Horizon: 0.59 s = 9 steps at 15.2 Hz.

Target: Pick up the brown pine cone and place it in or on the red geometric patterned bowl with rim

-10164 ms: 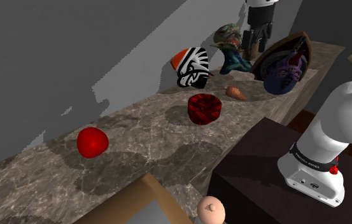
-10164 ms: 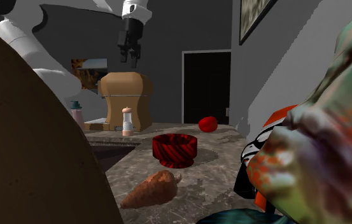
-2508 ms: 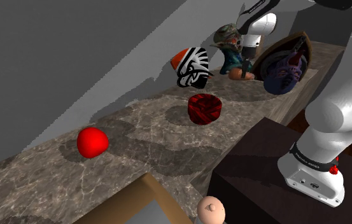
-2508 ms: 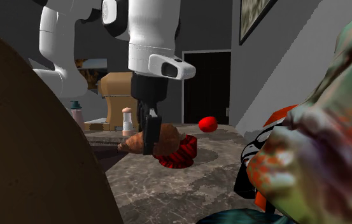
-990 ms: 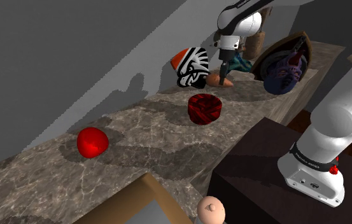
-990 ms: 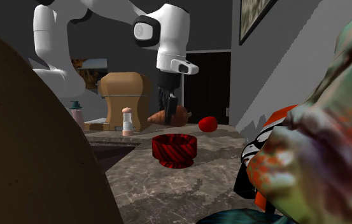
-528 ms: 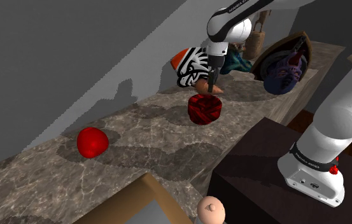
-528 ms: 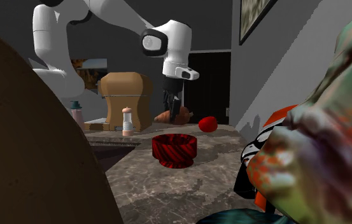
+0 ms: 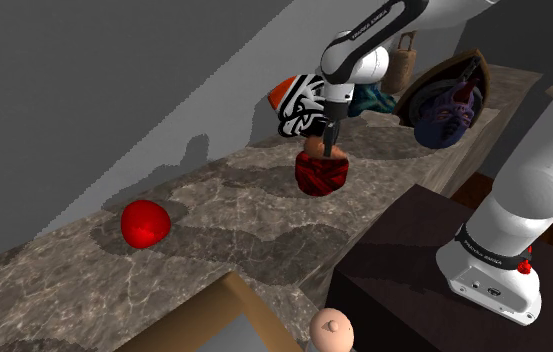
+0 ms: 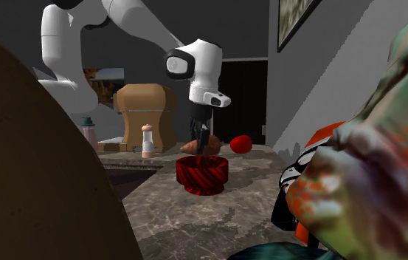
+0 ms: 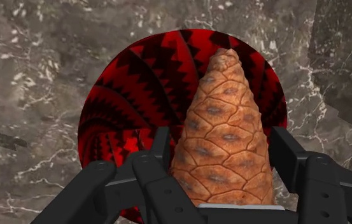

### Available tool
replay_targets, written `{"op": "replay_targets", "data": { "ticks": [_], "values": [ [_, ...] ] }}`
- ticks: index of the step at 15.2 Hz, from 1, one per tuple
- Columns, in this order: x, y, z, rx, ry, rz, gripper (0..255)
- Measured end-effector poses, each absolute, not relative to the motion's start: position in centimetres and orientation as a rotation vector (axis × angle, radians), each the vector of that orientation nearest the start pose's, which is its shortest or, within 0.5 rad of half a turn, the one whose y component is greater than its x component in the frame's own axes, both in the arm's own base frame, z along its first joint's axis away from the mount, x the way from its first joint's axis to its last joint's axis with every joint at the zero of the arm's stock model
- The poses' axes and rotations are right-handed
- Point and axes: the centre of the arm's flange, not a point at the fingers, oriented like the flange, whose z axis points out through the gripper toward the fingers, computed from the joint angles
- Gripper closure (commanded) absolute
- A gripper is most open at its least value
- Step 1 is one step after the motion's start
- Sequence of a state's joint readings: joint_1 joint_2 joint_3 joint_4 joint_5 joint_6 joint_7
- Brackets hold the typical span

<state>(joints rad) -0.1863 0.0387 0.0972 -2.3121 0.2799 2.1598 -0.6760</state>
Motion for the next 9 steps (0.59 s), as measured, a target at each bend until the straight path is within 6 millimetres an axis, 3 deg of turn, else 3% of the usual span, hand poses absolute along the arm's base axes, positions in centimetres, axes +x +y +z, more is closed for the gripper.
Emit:
{"op": "replay_targets", "data": {
  "ticks": [3,9],
  "values": [
    [49.2,-3.3,30.0,-2.804,-0.581,0.135,255],
    [49.2,-3.4,29.6,-2.804,-0.581,0.134,255]
  ]
}}
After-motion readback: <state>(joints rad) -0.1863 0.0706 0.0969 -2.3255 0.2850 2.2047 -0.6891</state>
